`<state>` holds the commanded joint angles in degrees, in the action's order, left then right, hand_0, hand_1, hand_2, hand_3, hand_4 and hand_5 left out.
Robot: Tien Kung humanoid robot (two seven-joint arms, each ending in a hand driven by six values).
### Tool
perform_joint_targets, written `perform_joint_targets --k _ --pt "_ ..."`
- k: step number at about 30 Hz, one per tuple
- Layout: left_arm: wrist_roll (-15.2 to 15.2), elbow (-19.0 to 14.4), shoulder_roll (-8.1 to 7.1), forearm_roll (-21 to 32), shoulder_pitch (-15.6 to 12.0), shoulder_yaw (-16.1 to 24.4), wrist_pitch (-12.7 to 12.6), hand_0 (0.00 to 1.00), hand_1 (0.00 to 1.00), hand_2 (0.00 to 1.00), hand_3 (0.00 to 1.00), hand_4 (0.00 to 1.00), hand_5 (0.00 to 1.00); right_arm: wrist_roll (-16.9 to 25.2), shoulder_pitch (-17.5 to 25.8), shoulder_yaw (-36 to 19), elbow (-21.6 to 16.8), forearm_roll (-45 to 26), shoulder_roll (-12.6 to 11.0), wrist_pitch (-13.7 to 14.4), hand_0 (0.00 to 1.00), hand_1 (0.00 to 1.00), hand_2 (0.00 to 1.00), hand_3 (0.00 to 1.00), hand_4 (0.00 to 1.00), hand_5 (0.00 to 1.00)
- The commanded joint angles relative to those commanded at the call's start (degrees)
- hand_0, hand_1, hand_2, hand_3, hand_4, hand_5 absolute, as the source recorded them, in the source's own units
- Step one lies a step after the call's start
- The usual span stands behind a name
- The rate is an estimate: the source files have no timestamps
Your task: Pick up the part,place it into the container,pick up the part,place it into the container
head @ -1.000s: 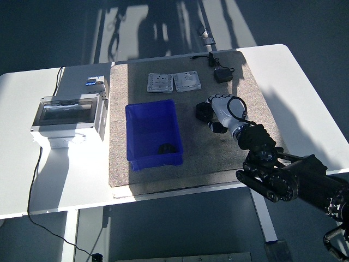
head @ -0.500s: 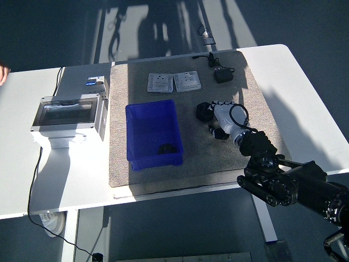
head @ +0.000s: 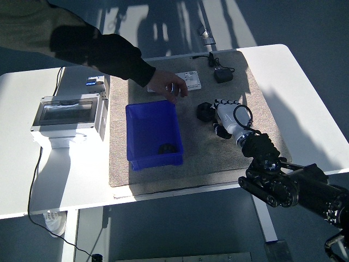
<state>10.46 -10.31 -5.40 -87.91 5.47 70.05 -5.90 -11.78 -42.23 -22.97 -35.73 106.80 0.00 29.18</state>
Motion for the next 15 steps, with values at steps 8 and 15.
perform_joint_targets --k 8,15 --pt "-0.2 0.0 -0.05 0.0 -0.1 0.0 -0.2 0.607 0.289 0.482 0.615 0.652 0.835 -0.5 0.4 0.6 0.3 -0.8 0.0 -0.4 0.856 0.853 0.848 0.425 0.462 0.087" --pt "-0.4 0.0 -0.04 0.1 -0.1 -0.1 -0.4 0.607 0.289 0.481 0.614 0.651 0.834 -1.1 0.5 1.0 0.1 -0.8 0.0 -1.0 0.858 0.855 0.864 0.448 0.566 0.041"
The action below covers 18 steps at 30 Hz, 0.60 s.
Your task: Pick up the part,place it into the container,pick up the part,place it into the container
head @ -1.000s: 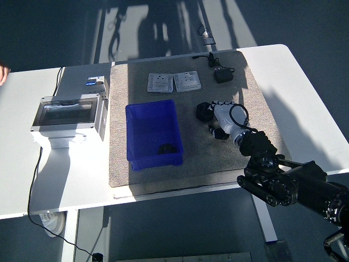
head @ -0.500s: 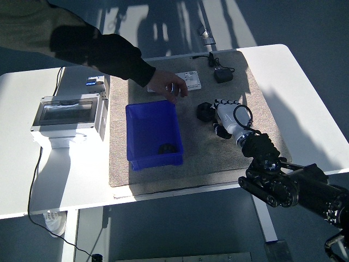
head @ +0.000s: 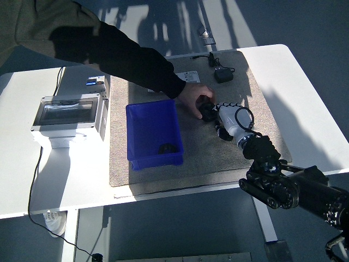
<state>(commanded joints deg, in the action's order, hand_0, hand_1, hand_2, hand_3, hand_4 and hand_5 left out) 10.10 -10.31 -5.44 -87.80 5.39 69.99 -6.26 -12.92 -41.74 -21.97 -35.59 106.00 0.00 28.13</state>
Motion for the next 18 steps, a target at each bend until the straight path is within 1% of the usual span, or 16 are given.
perform_joint_targets --k 1,6,7,12,13,18 --pt "0.0 0.0 0.01 0.0 0.0 0.0 0.0 0.606 0.287 0.48 0.613 0.65 0.841 -0.2 0.0 0.0 0.0 0.1 0.0 -0.1 0.865 0.859 0.868 0.475 0.677 0.012" --pt "-0.2 0.0 0.04 0.3 0.0 0.0 -0.2 0.606 0.287 0.48 0.613 0.65 0.841 -0.7 0.1 0.0 0.1 0.2 0.0 0.2 0.865 0.859 0.868 0.475 0.677 0.012" --pt "-0.2 0.0 0.05 0.3 0.0 0.0 -0.2 0.606 0.287 0.48 0.613 0.649 0.845 -0.6 0.1 0.0 0.1 0.1 0.0 0.6 0.865 0.861 0.868 0.442 0.734 0.013" --pt "-0.3 0.0 0.09 0.1 0.1 0.3 -0.3 0.606 0.287 0.48 0.613 0.649 0.845 0.0 0.2 0.0 0.2 -0.8 0.0 3.0 0.865 0.861 0.868 0.442 0.734 0.013" --pt "-0.3 0.0 0.09 0.1 0.1 0.3 -0.3 0.606 0.287 0.48 0.612 0.647 0.847 0.3 0.2 0.0 0.3 -1.2 0.0 3.6 0.85 0.839 0.835 0.372 0.744 0.01" --pt "-0.4 0.0 0.1 0.1 0.1 0.6 -0.5 0.606 0.287 0.48 0.612 0.647 0.847 2.2 0.2 -0.6 0.5 -3.6 0.0 6.8 0.85 0.839 0.835 0.372 0.744 0.01"
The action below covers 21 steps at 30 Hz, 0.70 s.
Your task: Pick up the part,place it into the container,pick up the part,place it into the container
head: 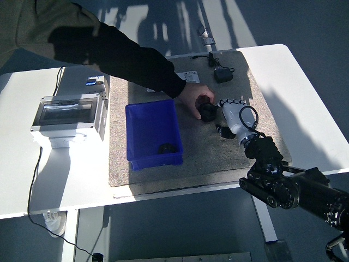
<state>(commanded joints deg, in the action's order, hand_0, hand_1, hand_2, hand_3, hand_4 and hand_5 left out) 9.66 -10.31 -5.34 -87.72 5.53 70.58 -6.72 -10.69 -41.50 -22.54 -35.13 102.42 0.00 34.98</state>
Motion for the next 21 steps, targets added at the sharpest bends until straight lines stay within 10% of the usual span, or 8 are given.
perform_joint_targets --k 13,14,21 --pt "0.0 0.0 0.14 1.7 -0.8 -0.3 -0.4 0.604 0.286 0.48 0.608 0.637 0.855 2.9 3.3 -11.4 -10.5 -1.8 -4.4 -1.0 0.83 0.789 0.784 0.429 0.738 0.006" --pt "0.0 0.0 0.16 1.8 -0.9 -0.3 -0.4 0.605 0.286 0.479 0.607 0.634 0.856 2.9 3.8 -12.2 -11.6 -1.6 -4.9 -1.3 0.851 0.806 0.826 0.735 0.812 0.101" --pt "0.2 0.0 0.39 2.6 -1.2 -0.7 -0.4 0.605 0.286 0.48 0.607 0.632 0.857 -1.1 8.0 -16.6 -19.9 0.2 -7.9 -7.4 0.871 0.834 0.865 0.822 0.879 0.166"
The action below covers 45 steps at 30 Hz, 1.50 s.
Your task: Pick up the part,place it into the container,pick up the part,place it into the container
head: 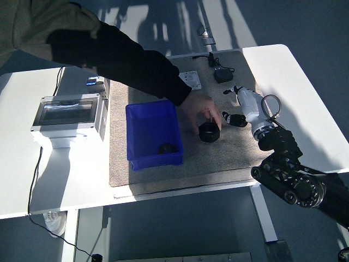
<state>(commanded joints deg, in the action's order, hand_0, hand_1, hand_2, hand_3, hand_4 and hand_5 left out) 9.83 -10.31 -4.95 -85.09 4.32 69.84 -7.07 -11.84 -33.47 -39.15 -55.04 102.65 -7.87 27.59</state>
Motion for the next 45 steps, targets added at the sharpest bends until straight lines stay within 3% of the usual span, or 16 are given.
perform_joint_targets --k 4,5,9,11,16,17,21,25,28,29,34,35,40,41,45 --pt "0.1 0.0 0.13 0.1 -0.1 -0.2 0.1 0.605 0.286 0.48 0.607 0.632 0.857 -2.1 2.6 -2.4 -4.7 -0.3 -1.4 -3.6 0.871 0.834 0.865 0.822 0.879 0.166" --pt "0.1 0.0 0.16 0.1 -0.1 -0.2 0.2 0.605 0.288 0.485 0.606 0.626 0.86 -2.3 3.1 -3.0 -5.7 -0.3 -1.6 -4.0 0.967 0.934 0.97 0.998 0.971 0.277" --pt "0.2 0.0 0.22 0.1 -0.3 -0.4 0.3 0.605 0.288 0.485 0.606 0.626 0.86 -3.1 5.1 -7.0 -9.2 2.1 -2.4 -4.1 0.967 0.934 0.97 0.998 0.971 0.277" --pt "0.3 0.0 0.23 -0.1 -0.4 -0.3 0.4 0.605 0.289 0.485 0.606 0.625 0.857 -1.9 6.1 -9.3 -9.6 2.7 -2.6 -3.9 0.974 0.941 0.976 0.998 0.989 0.32" --pt "0.4 0.0 0.29 -0.4 -0.5 0.0 0.5 0.605 0.289 0.485 0.606 0.625 0.857 1.8 9.3 -14.6 -10.7 0.7 -4.0 -4.9 0.974 0.941 0.976 0.998 0.989 0.32" --pt "0.4 0.0 0.32 -0.4 -0.6 0.1 0.5 0.605 0.289 0.485 0.605 0.624 0.857 2.2 10.3 -15.3 -11.4 0.1 -4.5 -5.4 0.967 0.907 0.948 0.998 0.982 0.326" --pt "0.2 0.0 0.42 -0.2 -0.8 0.4 0.3 0.605 0.289 0.485 0.605 0.624 0.857 3.3 13.9 -15.7 -14.6 -3.1 -6.3 -7.5 0.967 0.907 0.948 0.998 0.982 0.326" --pt "0.2 0.0 0.58 -0.2 -0.9 0.5 0.3 0.605 0.289 0.481 0.605 0.622 0.855 5.0 17.0 -16.0 -17.0 -5.6 -6.4 -9.3 0.97 0.908 0.947 0.998 0.998 0.351" --pt "0.1 0.0 0.65 0.0 -1.0 0.4 0.3 0.605 0.289 0.481 0.605 0.622 0.855 5.8 18.7 -16.8 -18.6 -5.7 -6.2 -9.8 0.97 0.908 0.947 0.998 0.998 0.351" --pt "0.1 0.0 0.66 0.1 -1.1 0.4 0.3 0.605 0.286 0.48 0.605 0.621 0.855 6.0 19.2 -17.1 -19.1 -5.4 -6.3 -9.7 0.998 0.956 0.998 0.998 0.998 0.463" --pt "0.1 0.0 0.73 0.3 -1.0 0.2 0.3 0.605 0.286 0.48 0.605 0.621 0.855 6.4 20.5 -18.7 -20.3 -4.8 -6.6 -9.9 0.998 0.956 0.998 0.998 0.998 0.463" --pt "0.1 0.0 0.74 0.3 -1.0 0.1 0.3 0.605 0.287 0.479 0.605 0.621 0.854 6.4 20.8 -19.2 -20.6 -4.8 -6.7 -10.2 0.998 0.998 0.998 0.998 0.998 0.441" --pt "0.1 0.0 0.76 0.5 -0.9 -0.1 0.3 0.605 0.287 0.479 0.605 0.621 0.854 4.0 21.9 -21.4 -22.4 -8.8 -8.0 -15.3 0.998 0.998 0.998 0.998 0.998 0.441" --pt "0.1 0.0 0.77 0.4 -0.9 -0.1 0.3 0.605 0.288 0.481 0.604 0.623 0.85 3.5 22.1 -21.6 -22.9 -9.9 -8.5 -16.4 0.998 0.998 0.998 0.998 0.998 0.519" --pt "0.2 0.0 0.7 -0.2 -0.8 0.1 0.4 0.605 0.288 0.481 0.604 0.623 0.85 2.3 22.5 -21.6 -24.8 -14.4 -10.0 -19.9 0.998 0.998 0.998 0.998 0.998 0.519"
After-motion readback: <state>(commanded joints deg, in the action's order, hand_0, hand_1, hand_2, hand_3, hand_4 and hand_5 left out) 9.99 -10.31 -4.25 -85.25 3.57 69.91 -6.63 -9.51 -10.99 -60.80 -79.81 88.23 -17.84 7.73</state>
